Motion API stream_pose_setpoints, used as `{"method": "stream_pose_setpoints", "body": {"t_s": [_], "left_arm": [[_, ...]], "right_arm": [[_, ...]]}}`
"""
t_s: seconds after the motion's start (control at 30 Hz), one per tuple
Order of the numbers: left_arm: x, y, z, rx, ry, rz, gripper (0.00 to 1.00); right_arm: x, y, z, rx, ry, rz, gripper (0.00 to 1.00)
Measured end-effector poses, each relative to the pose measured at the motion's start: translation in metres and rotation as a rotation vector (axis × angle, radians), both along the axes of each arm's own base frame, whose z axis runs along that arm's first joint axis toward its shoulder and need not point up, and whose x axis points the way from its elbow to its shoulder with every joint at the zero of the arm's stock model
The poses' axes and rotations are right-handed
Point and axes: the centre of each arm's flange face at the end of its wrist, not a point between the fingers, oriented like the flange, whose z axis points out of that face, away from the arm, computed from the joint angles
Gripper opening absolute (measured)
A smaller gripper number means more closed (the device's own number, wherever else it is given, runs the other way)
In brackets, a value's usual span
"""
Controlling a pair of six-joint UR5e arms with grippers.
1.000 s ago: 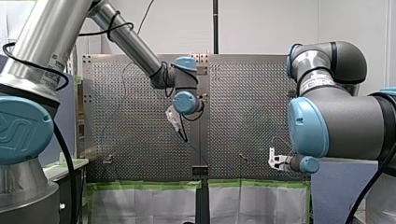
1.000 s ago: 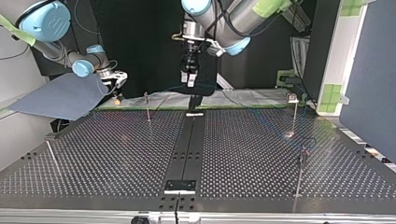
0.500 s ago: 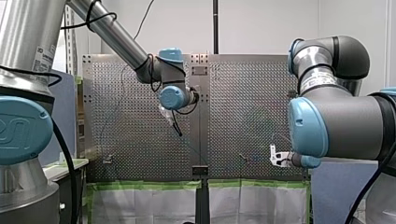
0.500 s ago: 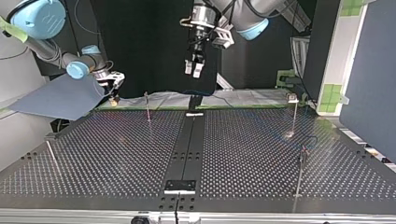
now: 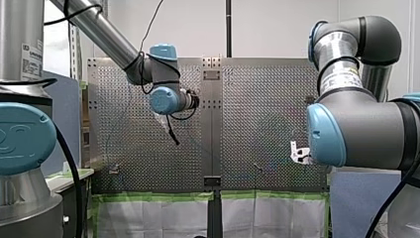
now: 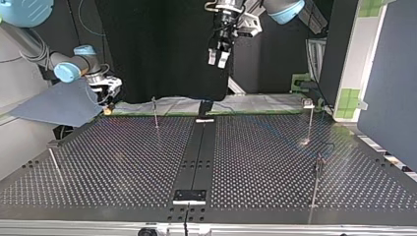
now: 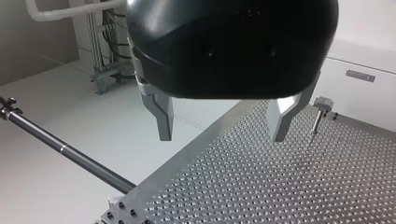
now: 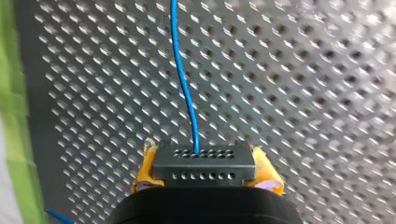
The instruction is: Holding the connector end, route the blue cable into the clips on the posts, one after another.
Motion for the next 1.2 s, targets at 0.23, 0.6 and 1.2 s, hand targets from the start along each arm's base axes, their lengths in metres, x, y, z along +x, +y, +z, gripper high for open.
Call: {"method": "stream_pose_setpoints", "body": {"t_s": [0.23, 0.6, 1.2], "left_arm": [[-0.018, 0.019, -0.026, 0.043, 0.042, -0.004, 1.00], [-0.045, 0.045, -0.068, 0.120, 0.106, -0.027, 1.00], [-0.060, 0.057, -0.085, 0.163, 0.130, -0.054, 1.00]], "right_arm": [[-0.001, -0.007, 0.042, -0.061, 0.001, 0.003, 0.00], [0.010, -0.007, 0.080, -0.126, -0.018, 0.108, 0.00], [0.018, -0.005, 0.081, -0.127, -0.029, 0.152, 0.00]]}}
